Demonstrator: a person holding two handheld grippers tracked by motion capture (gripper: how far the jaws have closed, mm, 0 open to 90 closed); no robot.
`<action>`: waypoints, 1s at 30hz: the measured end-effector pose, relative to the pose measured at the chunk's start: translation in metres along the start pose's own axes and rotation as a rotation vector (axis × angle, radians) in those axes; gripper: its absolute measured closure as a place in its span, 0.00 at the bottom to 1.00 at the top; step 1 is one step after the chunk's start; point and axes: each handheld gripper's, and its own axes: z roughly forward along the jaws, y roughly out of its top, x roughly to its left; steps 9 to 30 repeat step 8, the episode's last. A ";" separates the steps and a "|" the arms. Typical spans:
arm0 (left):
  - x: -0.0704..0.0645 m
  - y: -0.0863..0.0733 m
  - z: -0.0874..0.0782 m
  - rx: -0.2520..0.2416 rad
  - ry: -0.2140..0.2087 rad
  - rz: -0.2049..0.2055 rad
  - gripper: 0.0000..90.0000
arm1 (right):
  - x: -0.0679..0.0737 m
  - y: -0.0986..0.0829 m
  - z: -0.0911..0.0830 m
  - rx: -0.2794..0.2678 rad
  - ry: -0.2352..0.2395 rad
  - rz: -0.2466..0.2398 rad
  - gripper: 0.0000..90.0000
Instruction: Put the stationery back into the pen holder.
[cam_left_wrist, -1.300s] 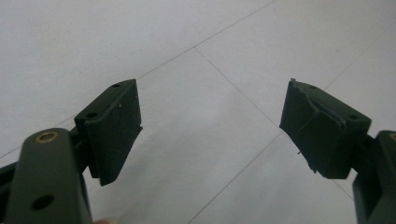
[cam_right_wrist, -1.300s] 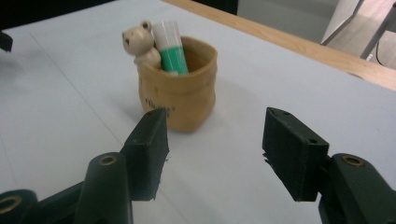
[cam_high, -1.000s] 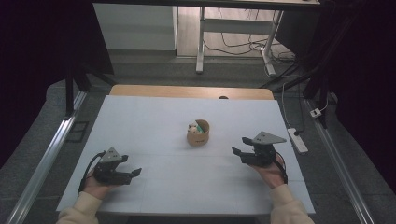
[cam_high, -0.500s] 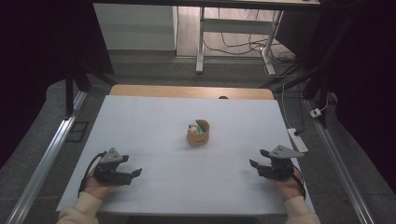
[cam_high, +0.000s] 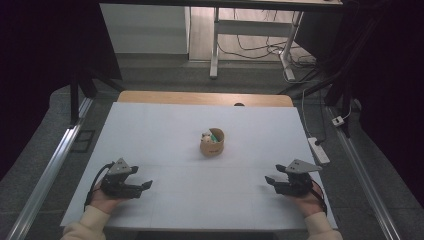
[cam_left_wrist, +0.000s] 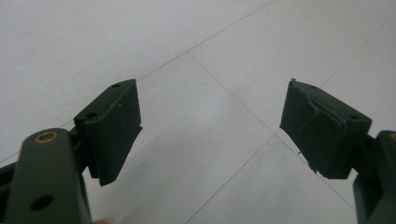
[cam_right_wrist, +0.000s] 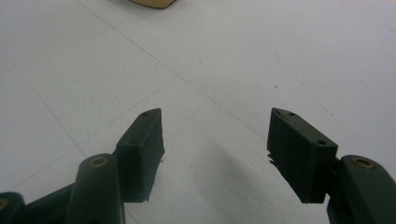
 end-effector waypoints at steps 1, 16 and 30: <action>0.000 0.000 0.000 0.000 0.000 0.000 0.22 | 0.000 0.000 0.000 -0.003 -0.001 0.001 0.40; 0.000 0.000 0.000 -0.001 0.001 0.001 0.22 | -0.001 0.000 -0.002 -0.020 0.007 0.017 0.40; 0.000 0.000 0.000 -0.001 0.001 0.001 0.22 | -0.001 0.000 -0.002 -0.020 0.007 0.017 0.40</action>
